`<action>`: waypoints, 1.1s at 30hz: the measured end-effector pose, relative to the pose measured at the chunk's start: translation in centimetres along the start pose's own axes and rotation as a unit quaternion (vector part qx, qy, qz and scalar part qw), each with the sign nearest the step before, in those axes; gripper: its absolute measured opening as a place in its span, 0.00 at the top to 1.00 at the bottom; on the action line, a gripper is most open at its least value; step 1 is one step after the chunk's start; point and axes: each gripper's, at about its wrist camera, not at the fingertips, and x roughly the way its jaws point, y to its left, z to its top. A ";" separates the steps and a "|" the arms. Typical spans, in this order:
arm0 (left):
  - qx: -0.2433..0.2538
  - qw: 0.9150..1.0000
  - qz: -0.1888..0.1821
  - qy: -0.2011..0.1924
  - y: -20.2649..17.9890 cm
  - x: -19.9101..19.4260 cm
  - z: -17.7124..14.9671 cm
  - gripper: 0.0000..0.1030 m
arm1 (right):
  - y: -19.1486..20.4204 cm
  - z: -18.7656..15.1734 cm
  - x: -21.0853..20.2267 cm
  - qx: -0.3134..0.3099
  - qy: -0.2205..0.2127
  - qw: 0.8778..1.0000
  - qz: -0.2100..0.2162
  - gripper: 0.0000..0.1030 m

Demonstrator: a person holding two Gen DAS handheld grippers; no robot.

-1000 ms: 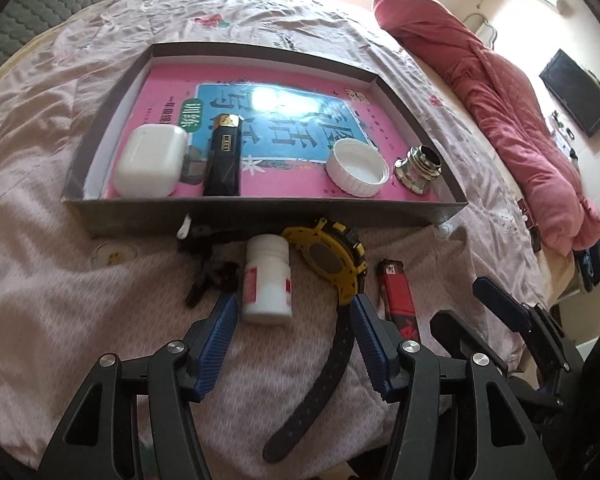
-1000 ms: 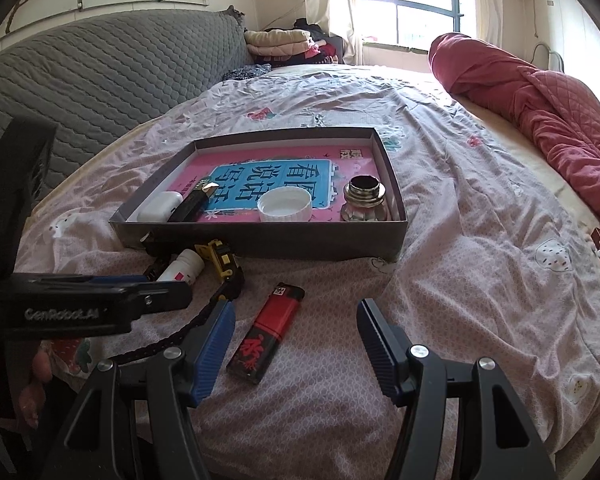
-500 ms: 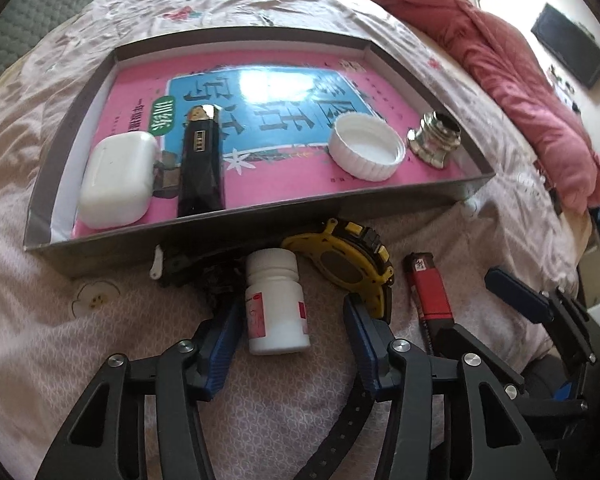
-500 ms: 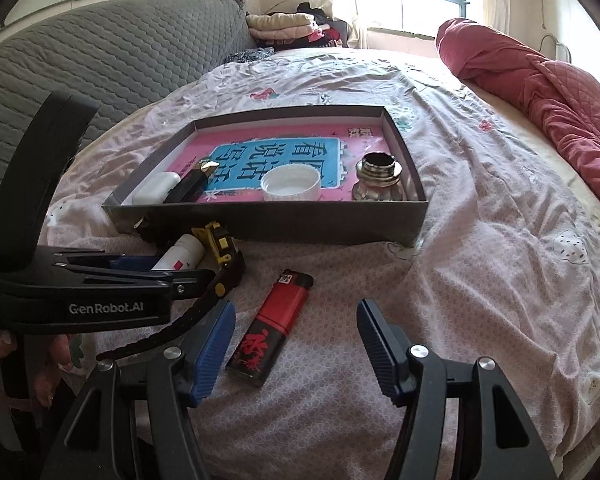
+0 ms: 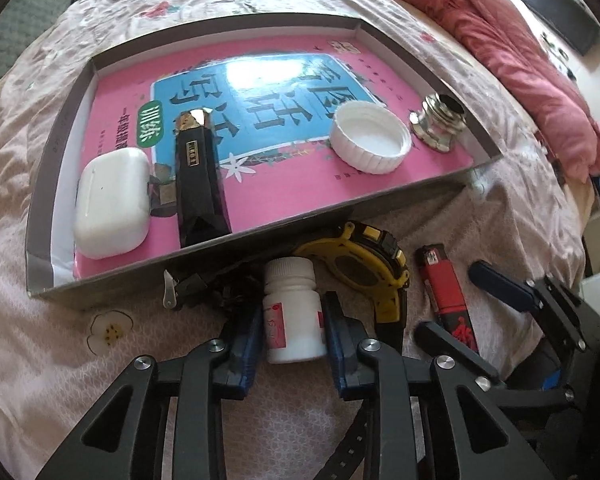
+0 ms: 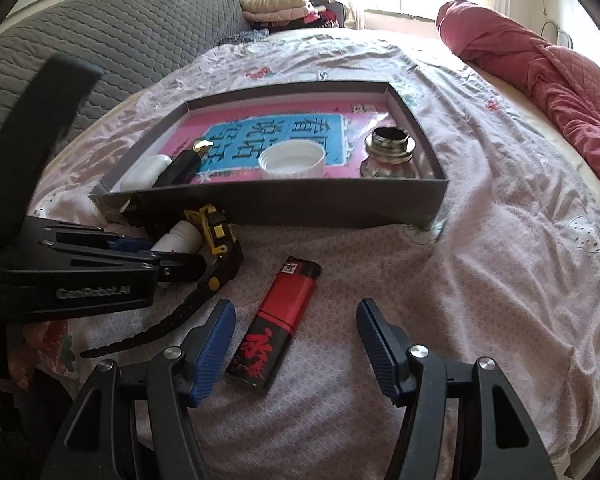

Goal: Organize rigid objects
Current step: 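Grasp the white pill bottle with the left gripper while the right grasps the red lighter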

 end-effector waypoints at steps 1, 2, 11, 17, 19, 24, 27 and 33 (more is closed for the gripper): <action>0.005 1.000 0.000 0.003 0.0 0.0 0.1 0.71 | 0.2 0.0 0.3 -0.003 0.005 1.000 -0.005 0.39; 0.012 1.000 0.000 0.006 -0.1 0.0 0.2 0.71 | 0.4 0.1 0.5 -0.006 0.008 1.000 -0.011 0.40; 0.015 0.999 -0.023 0.017 0.4 -0.1 0.3 0.73 | -0.2 0.0 0.8 -0.020 0.013 0.999 -0.033 0.70; 0.023 0.999 -0.033 0.015 0.5 -0.8 -0.2 0.73 | -1.0 0.0 0.7 -0.010 0.011 0.999 -0.030 0.77; 0.019 0.999 -0.040 0.009 0.5 -1.2 -0.3 0.73 | -0.9 0.1 0.6 -0.013 0.009 0.999 -0.031 0.77; 0.017 0.999 -0.038 -0.005 0.6 -2.0 -0.7 0.73 | -1.4 0.1 0.5 -0.004 0.006 1.000 -0.020 0.77; 0.014 0.999 -0.040 -0.011 0.6 -2.5 -1.0 0.73 | -1.4 0.1 0.4 -0.005 0.005 1.000 -0.020 0.77; 0.003 0.999 -0.042 -0.029 0.6 -3.4 -1.9 0.73 | -1.4 0.0 0.1 -0.004 0.000 1.000 -0.016 0.77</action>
